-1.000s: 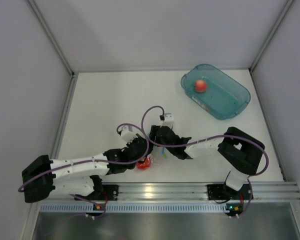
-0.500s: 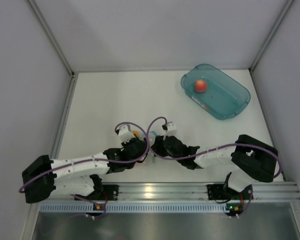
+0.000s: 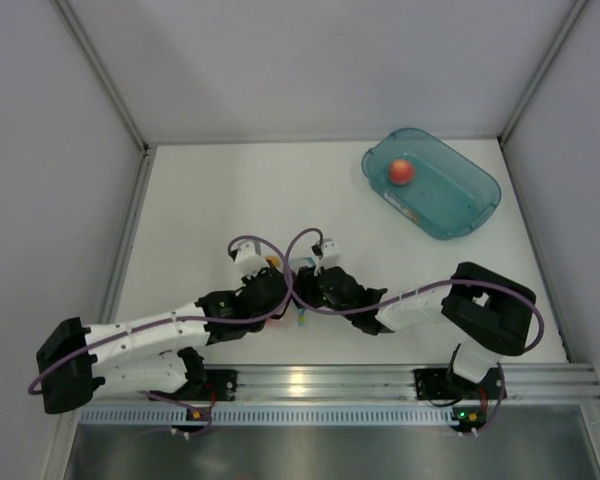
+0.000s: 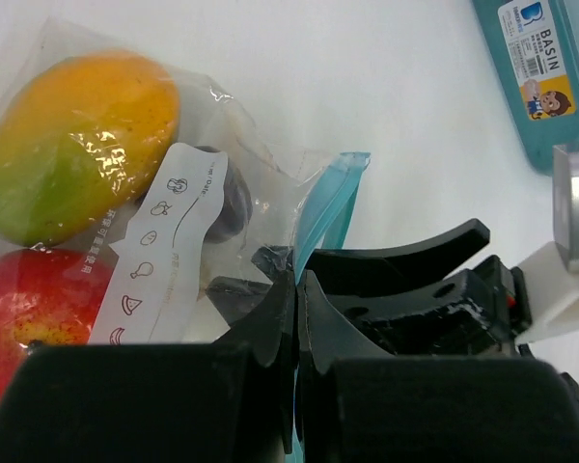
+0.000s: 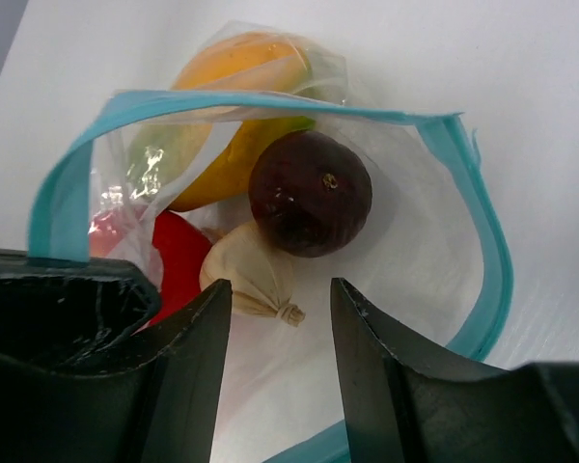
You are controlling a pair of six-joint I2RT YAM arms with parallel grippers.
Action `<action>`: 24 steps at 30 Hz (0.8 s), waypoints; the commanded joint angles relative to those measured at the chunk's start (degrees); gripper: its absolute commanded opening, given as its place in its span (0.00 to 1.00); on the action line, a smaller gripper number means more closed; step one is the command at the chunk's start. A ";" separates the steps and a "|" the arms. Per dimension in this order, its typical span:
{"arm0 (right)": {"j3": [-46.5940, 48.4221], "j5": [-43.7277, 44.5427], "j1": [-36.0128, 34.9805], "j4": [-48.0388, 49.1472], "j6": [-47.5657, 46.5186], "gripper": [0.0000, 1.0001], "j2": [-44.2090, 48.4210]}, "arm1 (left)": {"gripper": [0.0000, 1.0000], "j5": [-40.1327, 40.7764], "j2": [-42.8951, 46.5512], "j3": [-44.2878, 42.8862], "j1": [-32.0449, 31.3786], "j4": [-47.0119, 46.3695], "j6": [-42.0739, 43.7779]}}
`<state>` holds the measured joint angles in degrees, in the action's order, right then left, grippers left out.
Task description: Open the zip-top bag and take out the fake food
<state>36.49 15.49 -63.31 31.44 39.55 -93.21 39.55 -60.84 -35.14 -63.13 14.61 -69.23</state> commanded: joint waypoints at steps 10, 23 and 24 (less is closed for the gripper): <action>0.87 3.41 0.73 21.29 -1.49 0.60 -2.77 | 0.00 -14.67 1.34 -0.99 -0.50 -9.85 -0.81; 1.30 11.84 0.73 13.66 3.87 0.60 -0.13 | 0.00 -23.82 4.76 3.14 -0.50 -20.76 -6.18; 1.13 12.46 0.82 13.56 4.39 0.61 -0.22 | 0.00 -23.64 5.55 3.06 -0.50 -20.68 -6.18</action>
<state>32.18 24.93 -62.19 42.50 42.13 -96.27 29.71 -57.23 -31.66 -61.58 3.97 -72.29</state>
